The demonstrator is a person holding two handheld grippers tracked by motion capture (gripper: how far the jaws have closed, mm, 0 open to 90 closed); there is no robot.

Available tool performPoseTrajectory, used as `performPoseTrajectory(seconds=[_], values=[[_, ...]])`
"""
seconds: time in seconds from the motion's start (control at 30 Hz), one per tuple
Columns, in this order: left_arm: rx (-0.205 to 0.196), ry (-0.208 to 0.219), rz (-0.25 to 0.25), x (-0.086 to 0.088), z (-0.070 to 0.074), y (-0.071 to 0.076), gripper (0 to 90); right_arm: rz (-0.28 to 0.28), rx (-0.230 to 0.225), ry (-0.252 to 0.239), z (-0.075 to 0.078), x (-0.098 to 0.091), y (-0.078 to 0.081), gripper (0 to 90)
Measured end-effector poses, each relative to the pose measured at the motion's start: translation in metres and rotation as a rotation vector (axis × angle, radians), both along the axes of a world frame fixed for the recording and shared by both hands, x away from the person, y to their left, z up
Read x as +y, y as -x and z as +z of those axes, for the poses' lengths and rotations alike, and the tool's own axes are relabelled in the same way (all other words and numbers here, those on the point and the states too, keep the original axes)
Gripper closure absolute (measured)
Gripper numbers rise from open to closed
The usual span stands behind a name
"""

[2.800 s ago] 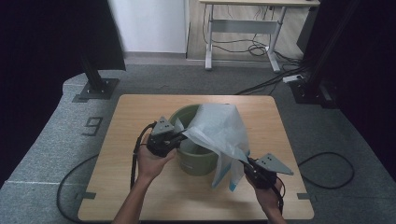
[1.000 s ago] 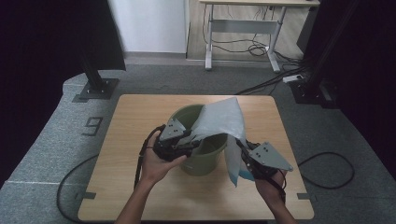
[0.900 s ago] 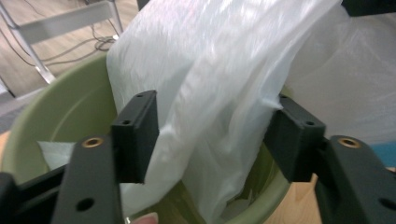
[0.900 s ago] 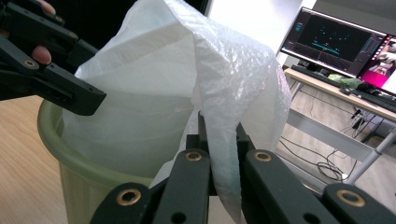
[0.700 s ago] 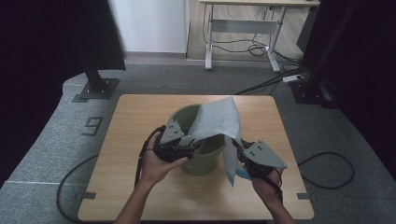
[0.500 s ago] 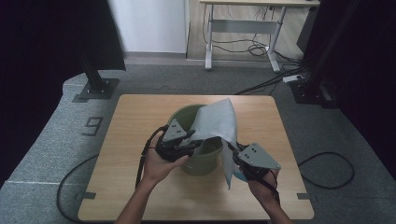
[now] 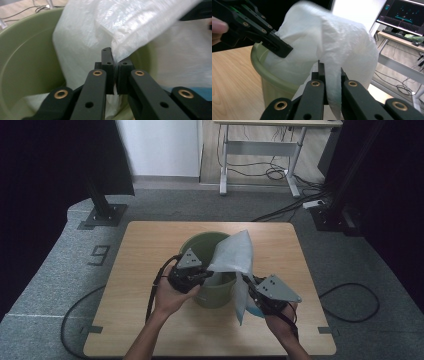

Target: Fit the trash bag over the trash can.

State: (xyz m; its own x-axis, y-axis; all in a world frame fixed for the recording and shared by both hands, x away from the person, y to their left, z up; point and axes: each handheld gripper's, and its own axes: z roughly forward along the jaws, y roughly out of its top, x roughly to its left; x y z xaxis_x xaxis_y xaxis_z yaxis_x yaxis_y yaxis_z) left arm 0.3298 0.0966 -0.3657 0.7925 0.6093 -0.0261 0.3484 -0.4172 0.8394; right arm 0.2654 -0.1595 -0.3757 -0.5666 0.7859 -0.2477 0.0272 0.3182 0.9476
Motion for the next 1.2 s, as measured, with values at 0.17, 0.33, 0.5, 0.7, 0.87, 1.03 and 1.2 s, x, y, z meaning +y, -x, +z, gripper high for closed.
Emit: performPoseTrajectory(seconds=[0.17,0.33,0.5,0.7,0.87,1.03,1.2], values=[[0.013,0.008,0.054,0.017,-0.001,-0.006,88.7,0.03,0.02,0.001,-0.004,0.002,0.004,87.6],[0.016,0.003,0.081,0.026,-0.002,-0.009,89.0,0.061,0.021,-0.013,-0.005,0.007,0.006,72.9],[0.029,0.004,0.129,0.04,-0.006,-0.015,89.0,0.08,0.043,-0.073,-0.007,0.0,0.019,51.8],[0.039,0.027,0.16,0.05,-0.005,-0.02,88.7,0.107,0.085,-0.15,-0.012,-0.022,0.038,47.1],[0.056,0.032,0.172,0.057,-0.005,-0.025,88.2,0.048,0.093,-0.159,-0.015,-0.039,0.036,45.8],[0.074,0.054,0.184,0.066,-0.006,-0.031,87.9,-0.009,0.172,-0.153,-0.035,-0.054,0.012,41.3],[0.076,0.063,0.189,0.069,-0.005,-0.033,87.1,-0.034,0.219,-0.17,-0.052,-0.058,-0.008,36.4]])
